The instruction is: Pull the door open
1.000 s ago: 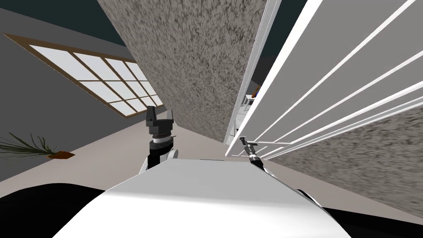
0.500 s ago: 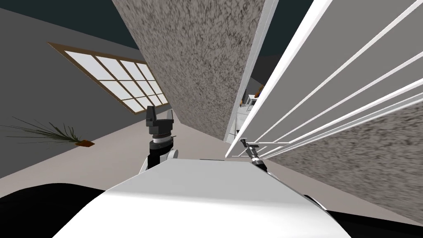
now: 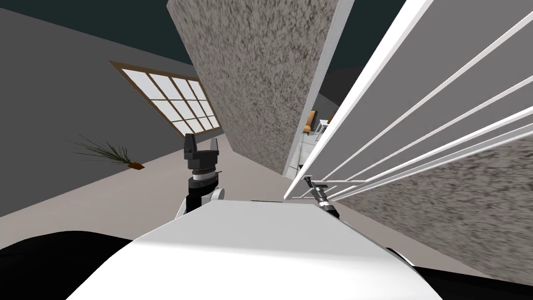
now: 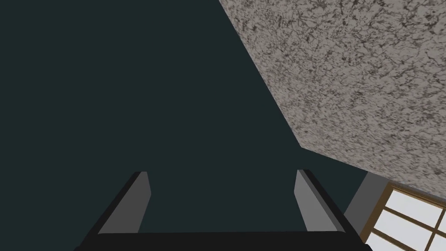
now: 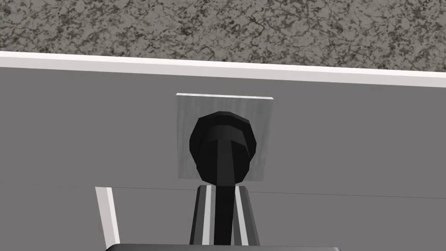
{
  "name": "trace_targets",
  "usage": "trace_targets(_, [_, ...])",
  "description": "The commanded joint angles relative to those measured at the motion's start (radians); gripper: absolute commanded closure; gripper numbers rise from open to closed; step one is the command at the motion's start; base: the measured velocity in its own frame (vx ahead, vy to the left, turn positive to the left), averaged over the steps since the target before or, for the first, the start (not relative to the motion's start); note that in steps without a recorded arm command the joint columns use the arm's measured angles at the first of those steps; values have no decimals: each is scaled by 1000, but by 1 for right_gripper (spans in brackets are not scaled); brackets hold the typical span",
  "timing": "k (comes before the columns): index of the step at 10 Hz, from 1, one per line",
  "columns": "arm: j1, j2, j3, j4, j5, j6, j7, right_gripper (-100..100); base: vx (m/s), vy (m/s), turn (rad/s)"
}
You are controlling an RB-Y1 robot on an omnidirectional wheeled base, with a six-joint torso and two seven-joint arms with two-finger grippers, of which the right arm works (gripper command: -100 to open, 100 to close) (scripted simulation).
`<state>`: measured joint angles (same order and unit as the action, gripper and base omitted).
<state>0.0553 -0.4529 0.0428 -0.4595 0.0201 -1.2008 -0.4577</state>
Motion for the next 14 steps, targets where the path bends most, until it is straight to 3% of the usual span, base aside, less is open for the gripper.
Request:
trace_targets(1, [25, -13, 2, 8, 2, -33, -11, 100, -250, -127, 256])
trace_targets(6, [47, -30, 5, 34, 6, -91, -26, 100, -168, -59, 153])
trace_targets(7, [36, -26, 7, 47, 7, -90, -24, 100, -82, -27, 39])
trace_targets(14, [44, -32, 7, 71, 10, -126, -30, 100, -187, -80, 169])
